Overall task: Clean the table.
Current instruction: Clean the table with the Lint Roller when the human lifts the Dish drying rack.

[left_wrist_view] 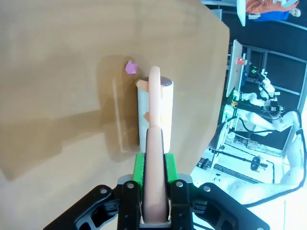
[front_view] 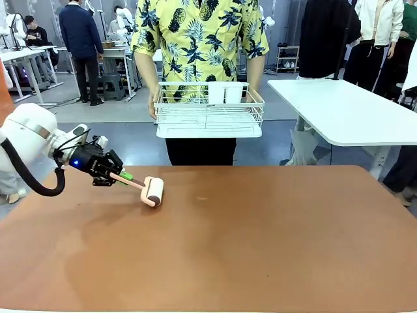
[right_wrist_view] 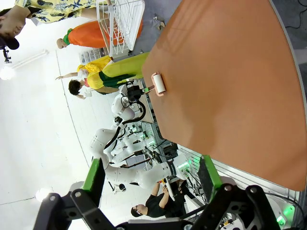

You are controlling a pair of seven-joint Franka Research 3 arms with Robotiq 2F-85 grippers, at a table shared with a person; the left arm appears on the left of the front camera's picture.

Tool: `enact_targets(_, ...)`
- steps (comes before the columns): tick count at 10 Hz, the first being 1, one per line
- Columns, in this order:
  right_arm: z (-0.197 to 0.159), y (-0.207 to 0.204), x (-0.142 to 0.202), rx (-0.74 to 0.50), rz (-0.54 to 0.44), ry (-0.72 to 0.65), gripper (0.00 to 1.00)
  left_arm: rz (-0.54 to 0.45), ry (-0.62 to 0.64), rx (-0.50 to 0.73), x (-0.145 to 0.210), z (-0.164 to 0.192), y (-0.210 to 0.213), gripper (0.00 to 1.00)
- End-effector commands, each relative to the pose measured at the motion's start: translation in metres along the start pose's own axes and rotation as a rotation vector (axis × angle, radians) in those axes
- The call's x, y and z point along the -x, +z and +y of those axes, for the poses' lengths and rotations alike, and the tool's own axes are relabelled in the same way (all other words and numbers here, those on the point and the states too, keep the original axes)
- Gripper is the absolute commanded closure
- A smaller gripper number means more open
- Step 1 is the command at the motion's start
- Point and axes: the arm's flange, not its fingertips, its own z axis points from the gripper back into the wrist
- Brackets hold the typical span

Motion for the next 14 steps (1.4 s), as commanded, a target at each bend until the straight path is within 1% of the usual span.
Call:
enact_targets(1, 0.003, 0.001, 0.001, 0.002, -0.002, 0.006, 0.00, 0.015, -0.007, 0.001, 0.018, -0.010, -0.019, 0.81)
enact_targets(3, 0.003, 0.001, 0.001, 0.002, -0.002, 0.006, 0.00, -0.001, -0.037, 0.012, 0.029, -0.042, -0.027, 0.81)
enact_targets(5, 0.003, 0.001, 0.001, 0.002, -0.002, 0.006, 0.00, 0.012, -0.053, 0.009, 0.043, -0.071, -0.020, 0.81)
enact_targets(7, 0.003, 0.001, 0.001, 0.002, -0.002, 0.006, 0.00, -0.026, -0.103, -0.042, 0.056, -0.104, -0.008, 0.81)
enact_targets(9, 0.003, 0.001, 0.001, 0.002, -0.002, 0.006, 0.00, -0.025, -0.088, -0.066, 0.052, -0.108, 0.005, 0.81)
enact_targets(10, 0.003, 0.001, 0.001, 0.002, -0.002, 0.006, 0.00, -0.022, -0.084, -0.039, 0.052, -0.110, 0.019, 0.81)
enact_targets(12, 0.003, 0.001, 0.001, 0.002, -0.002, 0.006, 0.00, -0.040, -0.078, -0.029, 0.060, -0.110, 0.052, 0.81)
enact_targets(13, 0.003, 0.001, 0.001, 0.002, -0.002, 0.006, 0.00, -0.059, -0.049, -0.046, 0.062, -0.106, 0.064, 0.81)
enact_targets(14, 0.003, 0.001, 0.001, 0.002, -0.002, 0.006, 0.00, -0.028, -0.040, -0.072, 0.067, -0.103, 0.078, 0.81)
